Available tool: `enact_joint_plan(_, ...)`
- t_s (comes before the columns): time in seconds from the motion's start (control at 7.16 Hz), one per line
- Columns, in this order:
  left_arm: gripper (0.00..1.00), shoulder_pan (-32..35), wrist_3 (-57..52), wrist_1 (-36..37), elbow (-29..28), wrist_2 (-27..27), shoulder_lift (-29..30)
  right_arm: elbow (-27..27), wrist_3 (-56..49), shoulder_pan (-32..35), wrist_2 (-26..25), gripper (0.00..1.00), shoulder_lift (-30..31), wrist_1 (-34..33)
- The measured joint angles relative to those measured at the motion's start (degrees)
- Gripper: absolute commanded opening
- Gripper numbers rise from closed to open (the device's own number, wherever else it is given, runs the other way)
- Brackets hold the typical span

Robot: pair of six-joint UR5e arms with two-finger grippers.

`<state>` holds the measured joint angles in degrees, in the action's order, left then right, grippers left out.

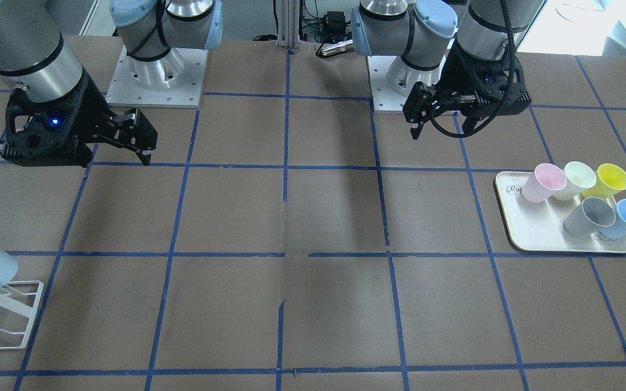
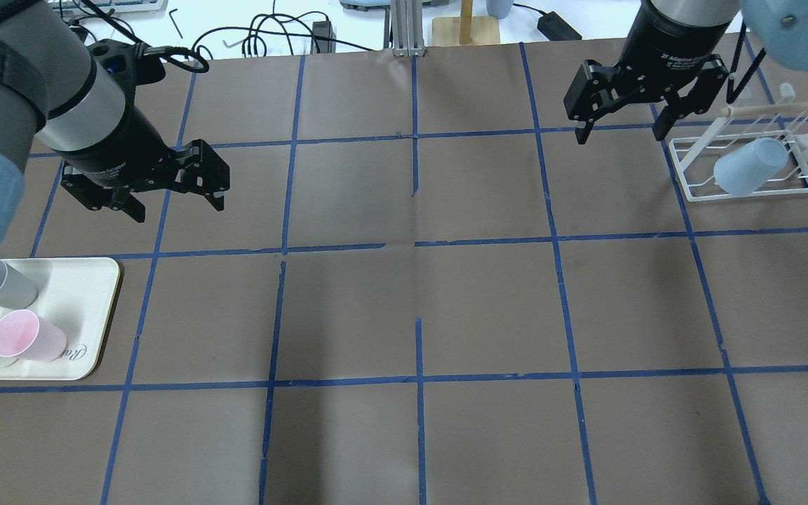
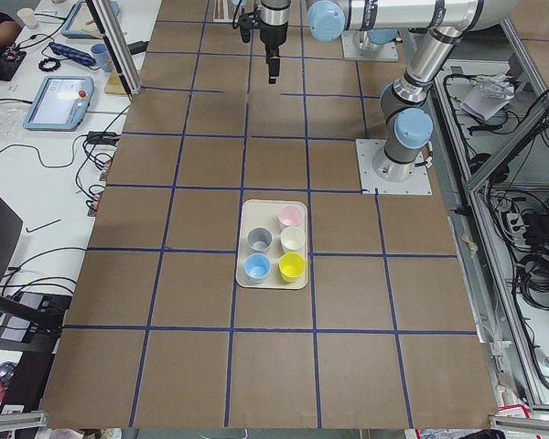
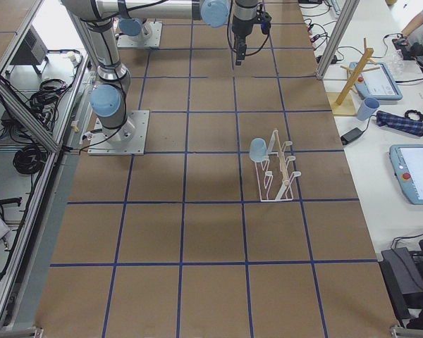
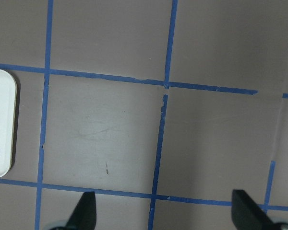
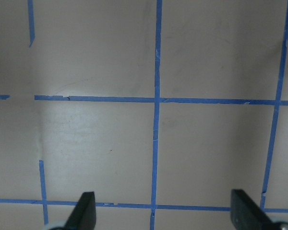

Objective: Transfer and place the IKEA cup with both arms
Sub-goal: 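Reach the right gripper to the pale blue cup on the wire rack and grasp it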

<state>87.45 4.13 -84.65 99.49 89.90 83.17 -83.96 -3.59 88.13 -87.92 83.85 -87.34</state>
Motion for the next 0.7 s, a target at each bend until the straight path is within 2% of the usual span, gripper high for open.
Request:
enact_joint_plan(0.28,1.0,0.0,0.0,0.0,0.0,0.0,0.0,-0.2,-0.6,-2.0,-0.1,1.0,0.0,-0.4)
enact_joint_plan(0.7,1.0,-0.1,0.0,0.0,-0.2,0.0,0.0,-1.1,-4.8,-16.1,-1.4,1.0,-1.3,-1.2)
